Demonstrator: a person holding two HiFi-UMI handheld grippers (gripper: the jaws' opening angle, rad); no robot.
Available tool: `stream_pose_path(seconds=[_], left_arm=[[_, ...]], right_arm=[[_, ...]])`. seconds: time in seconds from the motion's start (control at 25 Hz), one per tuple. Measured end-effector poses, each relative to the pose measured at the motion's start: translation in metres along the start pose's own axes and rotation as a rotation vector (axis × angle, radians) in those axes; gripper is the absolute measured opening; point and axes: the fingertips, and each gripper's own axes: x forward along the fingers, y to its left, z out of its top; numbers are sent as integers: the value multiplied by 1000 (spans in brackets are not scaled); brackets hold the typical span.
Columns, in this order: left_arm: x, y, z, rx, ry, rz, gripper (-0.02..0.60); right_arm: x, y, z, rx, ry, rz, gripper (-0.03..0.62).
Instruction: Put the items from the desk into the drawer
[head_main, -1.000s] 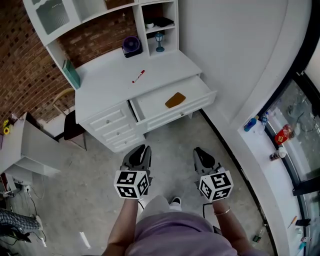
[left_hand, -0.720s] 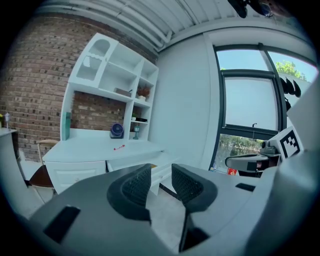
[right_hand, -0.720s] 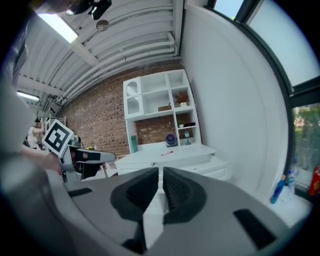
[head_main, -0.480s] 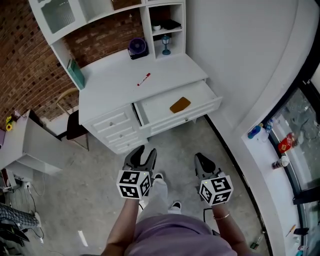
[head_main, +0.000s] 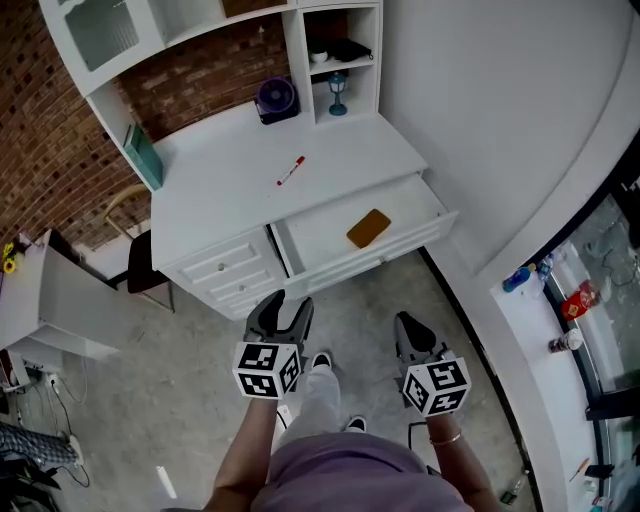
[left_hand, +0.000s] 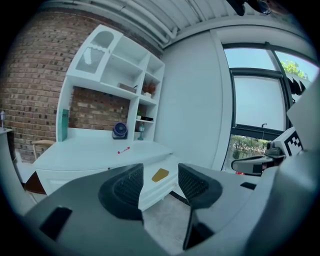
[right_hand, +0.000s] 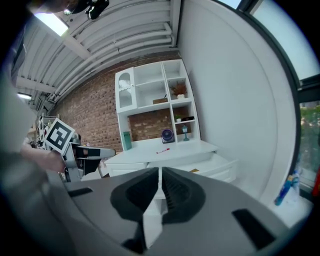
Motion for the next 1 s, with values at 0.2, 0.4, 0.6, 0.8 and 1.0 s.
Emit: stream_pose_path(seconds=[0.2,0.4,0.6,0.8,1.0], left_arm=[[38,40,11,9,7,7,207],[71,83,27,10,7,7,207],[99,121,43,14,8,3,207],[123,154,52,9,11,3,207],[141,176,56,8,24,-3,206]], right_arm=[[56,-4,14,11,5,-7,17],[107,-7,35,19,-5,-28,17],[148,-11,55,24,-13,-58,15],[181,-11,69,17,-18,-82,12],[202,-9,79,10,-16,-95,8]])
